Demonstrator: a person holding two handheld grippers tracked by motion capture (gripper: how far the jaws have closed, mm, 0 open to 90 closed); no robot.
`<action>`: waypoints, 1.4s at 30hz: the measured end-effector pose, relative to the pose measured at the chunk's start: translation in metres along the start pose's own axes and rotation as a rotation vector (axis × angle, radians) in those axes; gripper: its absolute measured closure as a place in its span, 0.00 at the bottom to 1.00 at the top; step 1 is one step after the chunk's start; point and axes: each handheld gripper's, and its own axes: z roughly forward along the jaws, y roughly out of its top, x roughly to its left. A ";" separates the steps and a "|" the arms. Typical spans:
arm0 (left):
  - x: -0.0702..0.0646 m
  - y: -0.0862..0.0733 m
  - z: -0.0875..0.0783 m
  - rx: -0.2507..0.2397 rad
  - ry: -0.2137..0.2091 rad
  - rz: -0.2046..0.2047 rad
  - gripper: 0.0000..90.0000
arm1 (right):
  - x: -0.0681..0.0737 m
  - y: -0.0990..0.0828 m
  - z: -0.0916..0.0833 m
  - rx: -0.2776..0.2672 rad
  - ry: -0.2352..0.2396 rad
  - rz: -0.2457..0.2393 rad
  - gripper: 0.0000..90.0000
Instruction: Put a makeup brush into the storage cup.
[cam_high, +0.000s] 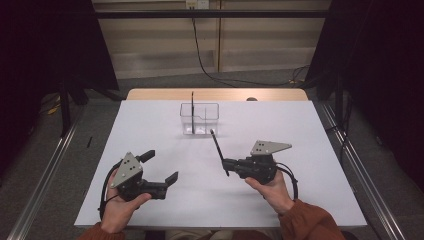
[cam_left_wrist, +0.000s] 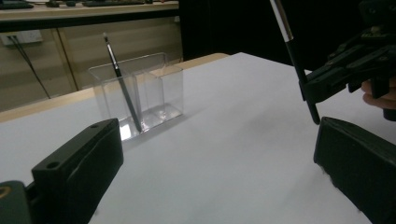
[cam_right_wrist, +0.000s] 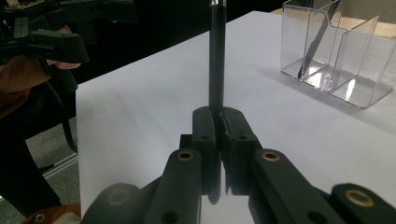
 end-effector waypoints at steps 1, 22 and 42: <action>-0.001 0.002 0.004 0.004 -0.003 0.006 0.02 | 0.000 0.000 0.000 0.000 0.001 0.000 0.94; -0.025 0.025 0.053 -0.023 -0.094 0.039 0.03 | 0.001 -0.001 0.002 -0.001 0.024 0.003 0.94; -0.041 0.042 0.097 -0.052 -0.150 -0.030 0.09 | 0.003 0.000 0.001 -0.014 0.026 -0.005 0.94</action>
